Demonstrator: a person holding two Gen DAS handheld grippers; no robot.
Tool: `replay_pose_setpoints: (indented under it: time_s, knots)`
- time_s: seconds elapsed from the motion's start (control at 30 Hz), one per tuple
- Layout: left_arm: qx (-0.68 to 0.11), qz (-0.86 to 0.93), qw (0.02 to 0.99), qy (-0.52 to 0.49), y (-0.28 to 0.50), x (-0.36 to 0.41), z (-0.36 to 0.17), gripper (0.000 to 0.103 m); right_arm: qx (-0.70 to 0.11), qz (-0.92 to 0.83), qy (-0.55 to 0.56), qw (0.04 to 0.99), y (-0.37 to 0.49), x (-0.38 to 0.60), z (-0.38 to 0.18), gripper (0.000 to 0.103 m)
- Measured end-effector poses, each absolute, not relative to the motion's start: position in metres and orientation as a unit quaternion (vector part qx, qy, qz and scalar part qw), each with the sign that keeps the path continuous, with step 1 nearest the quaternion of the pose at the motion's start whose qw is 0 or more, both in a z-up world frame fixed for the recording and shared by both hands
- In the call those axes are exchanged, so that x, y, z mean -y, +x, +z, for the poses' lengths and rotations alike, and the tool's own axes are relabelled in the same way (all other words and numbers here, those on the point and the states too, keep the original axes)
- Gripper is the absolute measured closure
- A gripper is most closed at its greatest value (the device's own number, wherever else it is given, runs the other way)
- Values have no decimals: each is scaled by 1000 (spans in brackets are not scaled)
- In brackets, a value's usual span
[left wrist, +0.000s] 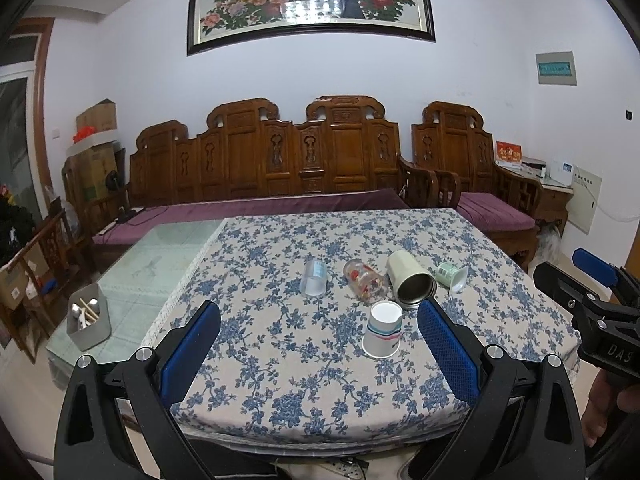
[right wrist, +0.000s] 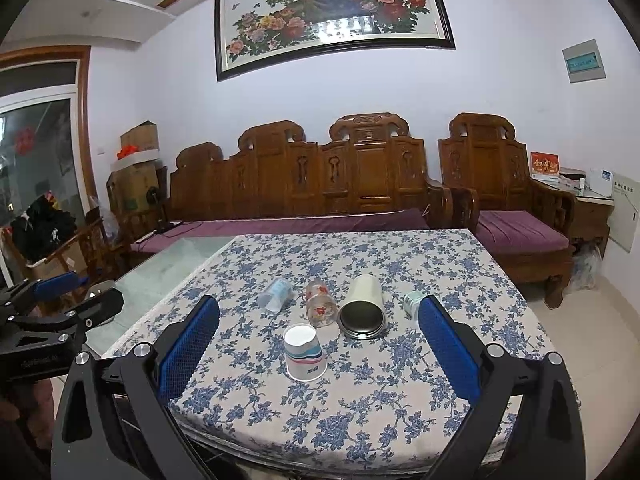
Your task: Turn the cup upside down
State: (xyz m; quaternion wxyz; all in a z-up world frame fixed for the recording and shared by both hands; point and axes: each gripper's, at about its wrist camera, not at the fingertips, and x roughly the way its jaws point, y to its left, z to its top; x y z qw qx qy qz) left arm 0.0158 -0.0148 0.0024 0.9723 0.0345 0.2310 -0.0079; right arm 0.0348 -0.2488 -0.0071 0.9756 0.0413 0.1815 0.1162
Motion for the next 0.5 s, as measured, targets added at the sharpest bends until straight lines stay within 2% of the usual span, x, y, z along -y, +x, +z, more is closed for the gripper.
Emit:
replay_pose_setpoints:
  time_s: [0.5]
  knots:
    - [-231,-8,972,33,16,15,3,8,-183,116,41,975,34,246,-8,3]
